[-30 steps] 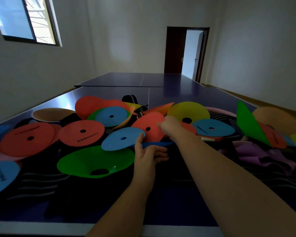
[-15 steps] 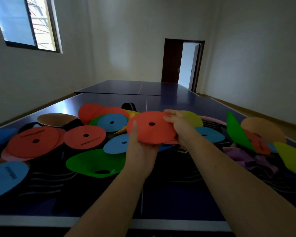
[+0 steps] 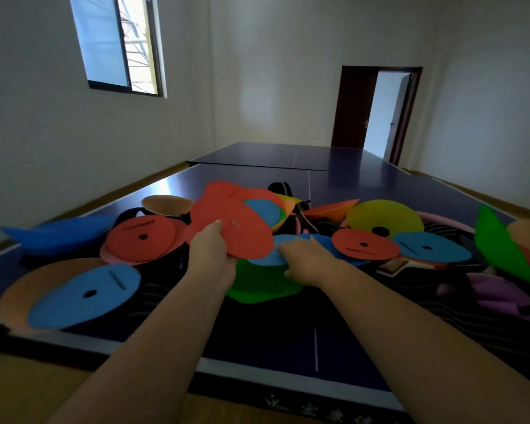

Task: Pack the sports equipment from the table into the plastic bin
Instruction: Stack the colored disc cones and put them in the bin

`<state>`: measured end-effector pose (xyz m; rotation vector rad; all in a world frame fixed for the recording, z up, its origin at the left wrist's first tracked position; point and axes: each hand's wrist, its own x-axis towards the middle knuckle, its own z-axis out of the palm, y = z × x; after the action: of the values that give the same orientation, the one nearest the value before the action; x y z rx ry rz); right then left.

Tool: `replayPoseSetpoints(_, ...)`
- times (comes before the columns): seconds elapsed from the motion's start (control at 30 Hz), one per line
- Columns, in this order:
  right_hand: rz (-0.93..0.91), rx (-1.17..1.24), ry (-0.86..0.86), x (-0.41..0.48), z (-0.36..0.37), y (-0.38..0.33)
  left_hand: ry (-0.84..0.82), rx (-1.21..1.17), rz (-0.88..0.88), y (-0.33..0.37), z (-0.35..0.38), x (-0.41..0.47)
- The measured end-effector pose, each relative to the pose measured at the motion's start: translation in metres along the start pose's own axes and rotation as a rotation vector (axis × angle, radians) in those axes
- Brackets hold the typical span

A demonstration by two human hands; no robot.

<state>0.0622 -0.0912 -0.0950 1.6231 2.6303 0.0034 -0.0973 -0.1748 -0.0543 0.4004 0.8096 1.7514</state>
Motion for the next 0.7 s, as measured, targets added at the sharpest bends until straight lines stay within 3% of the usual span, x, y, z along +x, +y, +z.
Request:
replayPoseSetpoints(0.07, 0.051, -0.007, 0.092, 0.004, 0.01, -0.003, 0.017, -0.019, -0.003, 0.0, -0.009, 0.007)
replayPoseSetpoints(0.17, 0.149, 0.202, 0.427, 0.003, 0.005, 0.002, 0.006, -0.043, 0.001, 0.005, -0.014, 0.013)
replayPoseSetpoints(0.27, 0.29, 0.703, 0.702, 0.001, -0.027, 0.006, -0.014, -0.047, 0.001, 0.013, -0.017, 0.015)
replayPoseSetpoints(0.37, 0.193, 1.229, 0.842, -0.006, -0.06, -0.008, -0.027, -0.011, 0.013, 0.015, -0.018, 0.021)
replayPoseSetpoints(0.43, 0.085, 1.439, 0.819, -0.007, -0.072, -0.026, -0.018, -0.022, 0.014, 0.014, -0.021, 0.026)
replayPoseSetpoints(0.53, 0.104, 1.669, 0.59, 0.001, -0.074, -0.053, -0.032, -0.082, 0.003, 0.016, -0.028, 0.026)
replayPoseSetpoints(0.6, 0.175, 1.62, 0.463, 0.008, -0.067, -0.073, -0.095, -0.133, 0.018, 0.022, -0.038, 0.023)
replayPoseSetpoints(0.7, 0.186, 1.482, 0.417, 0.016, -0.056, -0.102, -0.138, -0.15, 0.04, 0.038, -0.062, 0.02)
